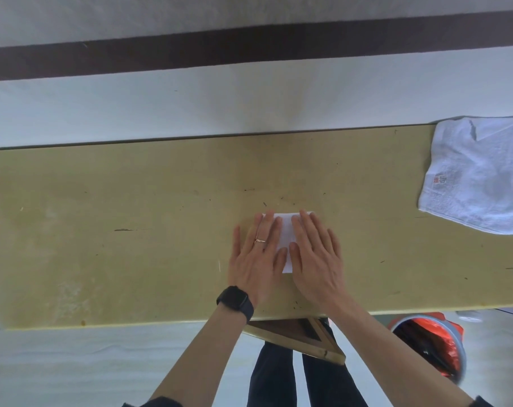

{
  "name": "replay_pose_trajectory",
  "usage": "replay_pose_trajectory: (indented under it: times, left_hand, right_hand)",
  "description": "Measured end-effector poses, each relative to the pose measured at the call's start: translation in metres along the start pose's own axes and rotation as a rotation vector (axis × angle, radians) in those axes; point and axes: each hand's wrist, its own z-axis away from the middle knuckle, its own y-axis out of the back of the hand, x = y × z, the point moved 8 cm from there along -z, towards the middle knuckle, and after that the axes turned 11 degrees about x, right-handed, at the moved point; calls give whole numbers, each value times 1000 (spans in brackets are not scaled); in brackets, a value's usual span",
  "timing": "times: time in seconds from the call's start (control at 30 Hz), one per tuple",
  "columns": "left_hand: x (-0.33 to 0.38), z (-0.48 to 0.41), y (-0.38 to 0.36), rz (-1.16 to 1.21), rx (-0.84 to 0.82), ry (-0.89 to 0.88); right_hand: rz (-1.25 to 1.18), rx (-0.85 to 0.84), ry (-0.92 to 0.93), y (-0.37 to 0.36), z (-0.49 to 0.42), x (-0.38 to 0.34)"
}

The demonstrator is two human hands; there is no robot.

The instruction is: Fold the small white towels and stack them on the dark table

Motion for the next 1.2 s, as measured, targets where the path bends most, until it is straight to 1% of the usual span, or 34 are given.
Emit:
replay_pose_trajectory:
  times: [0.07,0.13,0.27,0.4,0.5,0.6,0.63,0.67,0.77,0.83,0.87,1.07,1.2]
  left_hand:
    - [-6,4,-11,-1,-61,23]
    - [-10,5,-16,-6,-100,23]
    - [-6,11,-13,8,-128,45]
    - [2,55,-5,69,-162,97]
    - [7,81,3,58,-189,94]
    - [6,85,16,73,-164,99]
    - [2,84,23,87,-151,155]
    - [-4,83,29,105,-138,257]
    - [-24,84,37,153,-188,668]
    - [-26,83,38,199,-218,848]
    - [-26,81,37,226,-225,906]
    - [-25,70,25,329,-304,1055]
    - [-19,65,27,501,-256,1030]
  right_hand:
    - [53,-99,19,-15,4,9]
    - [87,-155,34,-23,7,15]
    - [102,-162,35,-21,14,13]
    - [90,-181,57,-13,57,3]
    - [58,-200,51,-6,86,-5]
    - [-7,-174,14,4,93,-11]
    - [-33,-150,-28,11,92,-11]
    - [-61,-123,-106,18,90,-7]
    - [-154,-63,-478,34,87,12]
    - [-199,-83,-689,33,85,22]
    - [-213,-104,-752,30,83,24]
    - [-297,-166,-929,18,66,26]
    - [-356,-231,-971,18,65,27]
